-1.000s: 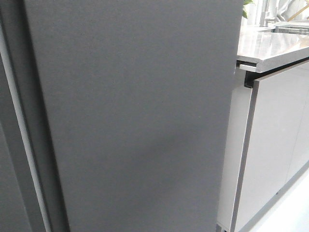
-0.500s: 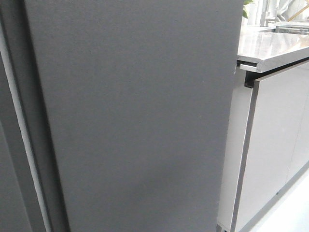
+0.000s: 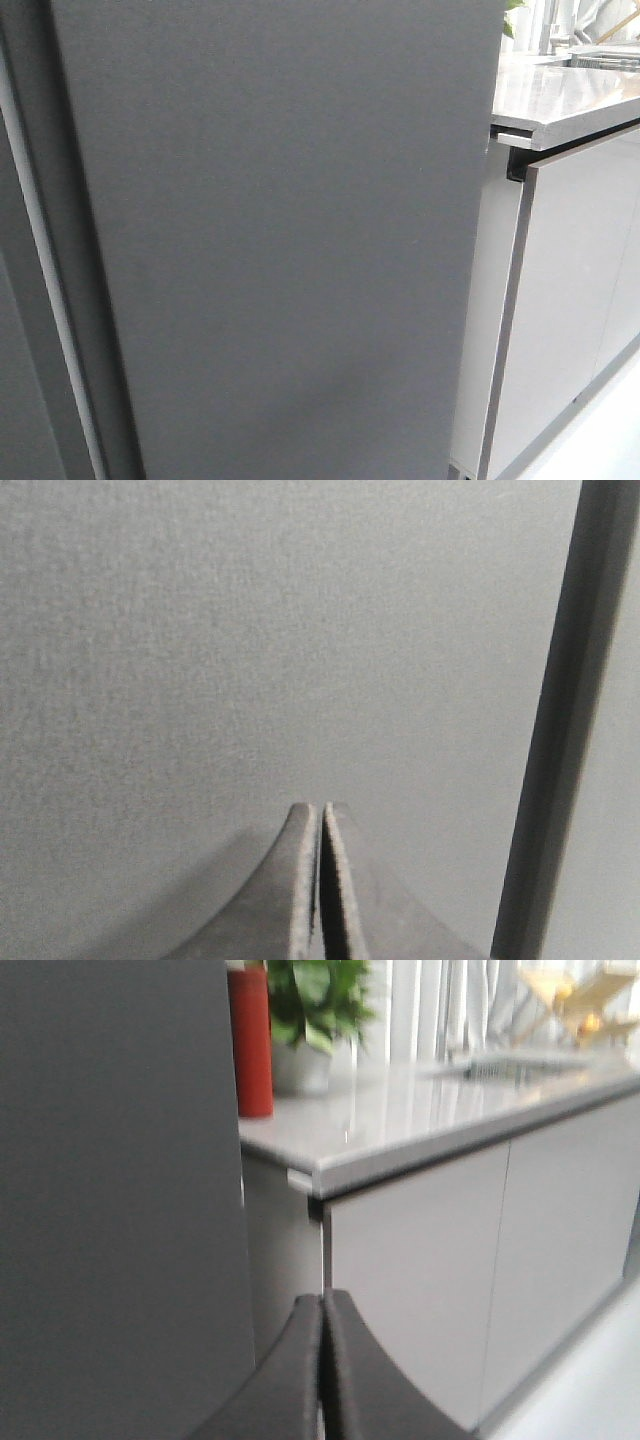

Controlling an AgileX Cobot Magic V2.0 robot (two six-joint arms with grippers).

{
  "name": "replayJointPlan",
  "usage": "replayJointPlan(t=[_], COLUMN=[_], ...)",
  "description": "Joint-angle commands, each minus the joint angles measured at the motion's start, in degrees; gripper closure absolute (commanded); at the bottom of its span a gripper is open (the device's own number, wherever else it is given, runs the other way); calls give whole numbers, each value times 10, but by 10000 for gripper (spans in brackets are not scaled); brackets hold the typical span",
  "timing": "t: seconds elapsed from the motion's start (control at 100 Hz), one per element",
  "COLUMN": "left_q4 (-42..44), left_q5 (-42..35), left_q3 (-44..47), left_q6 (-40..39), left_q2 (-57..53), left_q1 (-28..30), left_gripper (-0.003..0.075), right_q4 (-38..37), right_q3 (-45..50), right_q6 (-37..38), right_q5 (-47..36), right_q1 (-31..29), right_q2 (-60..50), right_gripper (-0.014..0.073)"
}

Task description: Close fridge door

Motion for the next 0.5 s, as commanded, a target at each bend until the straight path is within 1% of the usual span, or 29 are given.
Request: replayJointPlan(t=[0.0, 0.05, 0.26, 0.49], left_q4=[-1, -1, -1, -1], left_q5=[-44, -44, -44, -44], left_q3=[16, 16, 16, 16], left_q6=[-2, -2, -2, -2], left_q2=[11, 11, 11, 11], left_q1=[-5, -5, -5, -5], left_gripper=[741, 741, 741, 741], right_q4=[-9, -12, -14, -14], right_q3=[6, 6, 6, 6], right_q6=[0, 0, 4, 6], right_q5=[-31, -27, -9, -9], right_q1=[2, 2, 2, 2], right_q2=[-27, -43, -42, -42], right_gripper=[670, 670, 670, 670])
